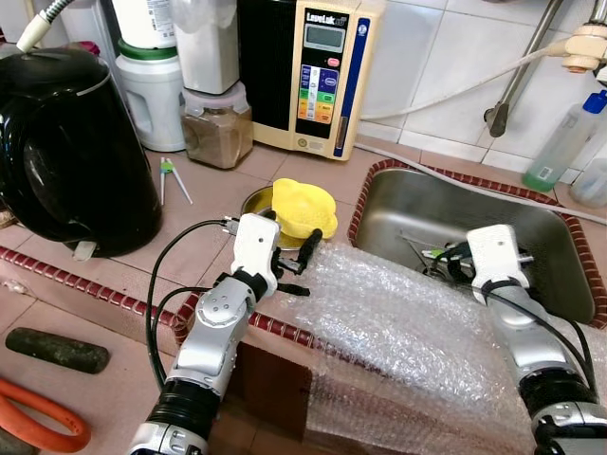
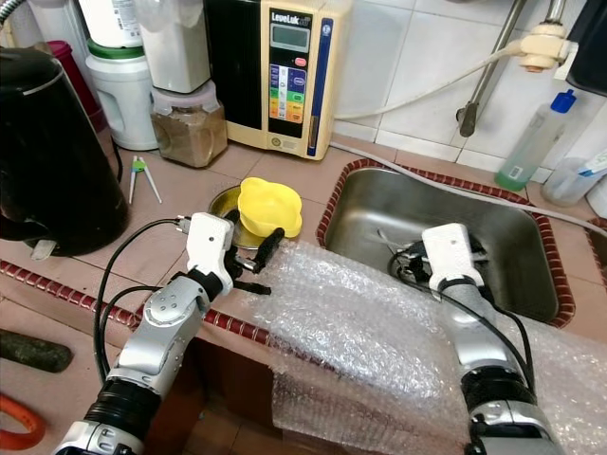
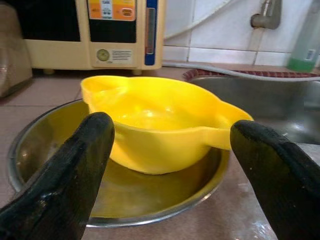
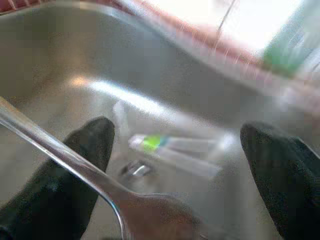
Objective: Kitchen organization
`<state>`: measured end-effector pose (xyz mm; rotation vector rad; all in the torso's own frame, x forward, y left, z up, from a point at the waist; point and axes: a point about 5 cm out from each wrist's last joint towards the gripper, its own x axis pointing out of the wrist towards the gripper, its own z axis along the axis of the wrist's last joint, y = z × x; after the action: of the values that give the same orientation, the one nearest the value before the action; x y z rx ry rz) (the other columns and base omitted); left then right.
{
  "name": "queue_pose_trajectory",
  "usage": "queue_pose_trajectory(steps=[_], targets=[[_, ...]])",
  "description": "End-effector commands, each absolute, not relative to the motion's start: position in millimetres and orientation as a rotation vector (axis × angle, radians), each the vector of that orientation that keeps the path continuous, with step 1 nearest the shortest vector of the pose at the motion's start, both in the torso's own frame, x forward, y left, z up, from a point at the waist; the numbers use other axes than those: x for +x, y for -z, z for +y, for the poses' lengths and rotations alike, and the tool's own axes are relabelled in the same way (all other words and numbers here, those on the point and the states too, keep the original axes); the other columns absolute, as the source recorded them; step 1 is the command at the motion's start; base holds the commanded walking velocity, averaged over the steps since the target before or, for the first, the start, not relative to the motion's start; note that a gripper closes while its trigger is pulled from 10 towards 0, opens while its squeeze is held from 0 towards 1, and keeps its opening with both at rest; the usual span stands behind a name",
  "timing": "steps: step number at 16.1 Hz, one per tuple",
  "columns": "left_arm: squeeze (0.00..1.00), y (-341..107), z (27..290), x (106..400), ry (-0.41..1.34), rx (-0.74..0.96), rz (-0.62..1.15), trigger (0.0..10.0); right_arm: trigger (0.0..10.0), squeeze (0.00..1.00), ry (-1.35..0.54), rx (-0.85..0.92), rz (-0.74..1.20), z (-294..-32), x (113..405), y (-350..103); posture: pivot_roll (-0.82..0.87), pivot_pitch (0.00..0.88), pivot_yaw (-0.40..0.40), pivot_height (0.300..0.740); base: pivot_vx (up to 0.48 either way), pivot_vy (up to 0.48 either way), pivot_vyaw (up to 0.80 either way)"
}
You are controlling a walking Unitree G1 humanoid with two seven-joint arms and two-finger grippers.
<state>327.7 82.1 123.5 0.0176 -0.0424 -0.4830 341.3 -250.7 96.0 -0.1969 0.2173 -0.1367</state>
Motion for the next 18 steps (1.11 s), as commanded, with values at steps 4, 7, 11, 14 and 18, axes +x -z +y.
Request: queue_pose_trajectory(steps=[4,7,11,14,18], targets=[[0.0,-124.9,77.2,328.2,0.508,0.04,-0.047,10.0,10.0,1.0,0.129,0.126,0.268,-253.7,345.2,-96.5,0.16,0.0,-0.039,0.74,0.0,0.0,0.0],[0.0,-124.6,77.4,328.1,0.508,0.042,-0.047,10.0,10.0,1.0,0.162,0.36,0.269,-256.3,345.4,-96.7,0.16,0.0,-0.039,0.74,0.0,0.0,0.0],[0.0,-125.6,76.6,329.4,0.512,0.047,-0.049,10.0,10.0,1.0,0.248,0.692,0.275,-258.9,347.7,-97.5,0.15,0.0,-0.033,0.74,0.0,0.0,0.0],[0.0,-124.2,76.7,327.6,0.515,0.049,-0.048,10.0,10.0,1.0,0.186,0.548,0.285,-252.1,347.8,-100.2,0.15,0.0,-0.034,0.74,0.0,0.0,0.0],[0.0,-124.4,76.6,328.3,0.511,0.049,-0.048,10.0,10.0,1.0,0.153,0.456,0.278,-248.3,348.4,-102.5,0.15,0.0,-0.036,0.74,0.0,0.0,0.0]])
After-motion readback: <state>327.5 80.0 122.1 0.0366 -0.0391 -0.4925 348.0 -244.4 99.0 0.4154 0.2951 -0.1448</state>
